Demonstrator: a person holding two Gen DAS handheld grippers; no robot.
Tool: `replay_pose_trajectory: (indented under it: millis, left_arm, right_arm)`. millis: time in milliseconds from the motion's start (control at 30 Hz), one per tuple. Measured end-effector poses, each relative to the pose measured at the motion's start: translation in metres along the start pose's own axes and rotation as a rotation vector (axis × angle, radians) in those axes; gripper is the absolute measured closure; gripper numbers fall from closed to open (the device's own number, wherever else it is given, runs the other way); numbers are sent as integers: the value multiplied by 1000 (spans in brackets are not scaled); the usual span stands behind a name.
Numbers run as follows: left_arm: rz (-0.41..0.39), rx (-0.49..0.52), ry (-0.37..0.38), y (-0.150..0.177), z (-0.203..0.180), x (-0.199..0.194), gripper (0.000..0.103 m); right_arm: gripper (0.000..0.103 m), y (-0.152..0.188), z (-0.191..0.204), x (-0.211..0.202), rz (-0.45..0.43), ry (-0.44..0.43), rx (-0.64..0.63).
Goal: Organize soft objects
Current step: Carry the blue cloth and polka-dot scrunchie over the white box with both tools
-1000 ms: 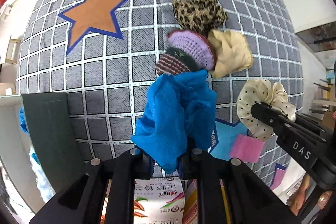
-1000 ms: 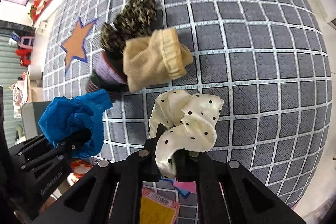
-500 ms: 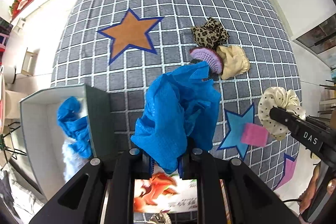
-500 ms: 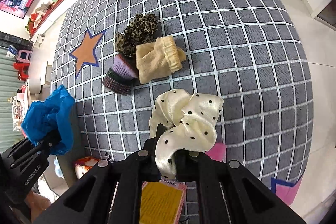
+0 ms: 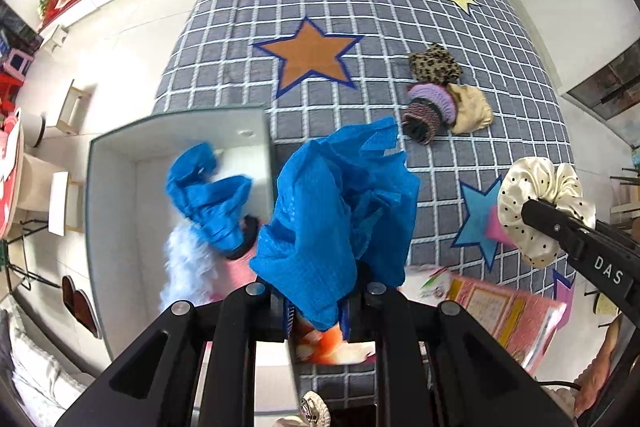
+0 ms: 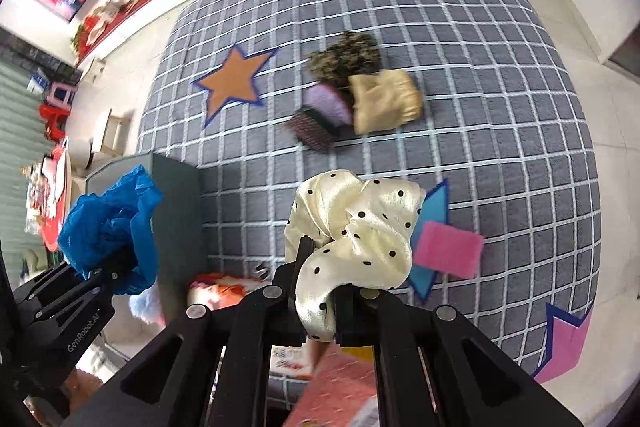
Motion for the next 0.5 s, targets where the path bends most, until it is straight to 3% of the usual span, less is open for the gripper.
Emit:
replay_pose_trajectory:
  millis: [500]
  left_arm:
    - [-26,-179,-1,49,100,-15,84]
  right_arm:
    - [94,26,106,7,8,-2,-192]
Point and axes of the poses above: each gripper's, at about its wrist camera, not at the fingertips, and x roughly the way its jaws point, z to its left, y to its underside, the point moved 4 cm from there along x, roughly the way its jaws point
